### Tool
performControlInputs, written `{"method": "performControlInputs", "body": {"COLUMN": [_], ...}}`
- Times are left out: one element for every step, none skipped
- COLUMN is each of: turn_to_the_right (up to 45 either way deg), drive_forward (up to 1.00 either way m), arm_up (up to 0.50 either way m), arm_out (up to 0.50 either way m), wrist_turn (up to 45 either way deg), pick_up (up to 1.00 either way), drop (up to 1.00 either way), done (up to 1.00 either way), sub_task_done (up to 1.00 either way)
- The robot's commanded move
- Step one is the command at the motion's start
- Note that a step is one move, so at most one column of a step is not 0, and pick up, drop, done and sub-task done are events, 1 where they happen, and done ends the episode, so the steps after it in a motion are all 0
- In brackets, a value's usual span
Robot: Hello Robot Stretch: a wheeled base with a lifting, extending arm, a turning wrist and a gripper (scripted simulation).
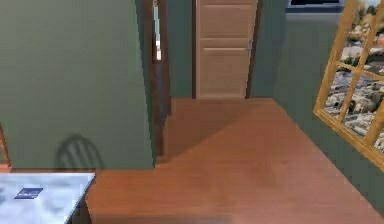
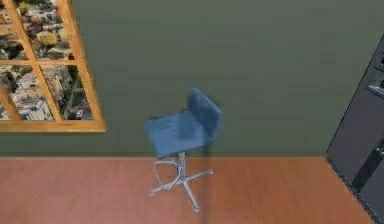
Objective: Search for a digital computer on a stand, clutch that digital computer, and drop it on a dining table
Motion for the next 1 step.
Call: {"method": "performControlInputs", "body": {"turn_to_the_right": [-45.0], "drive_forward": [0.0], "arm_up": [0.0], "arm_out": [0.0], "wrist_turn": [0.0], "pick_up": [0.0], "drop": [0.0], "done": [0.0], "sub_task_done": [0.0]}}
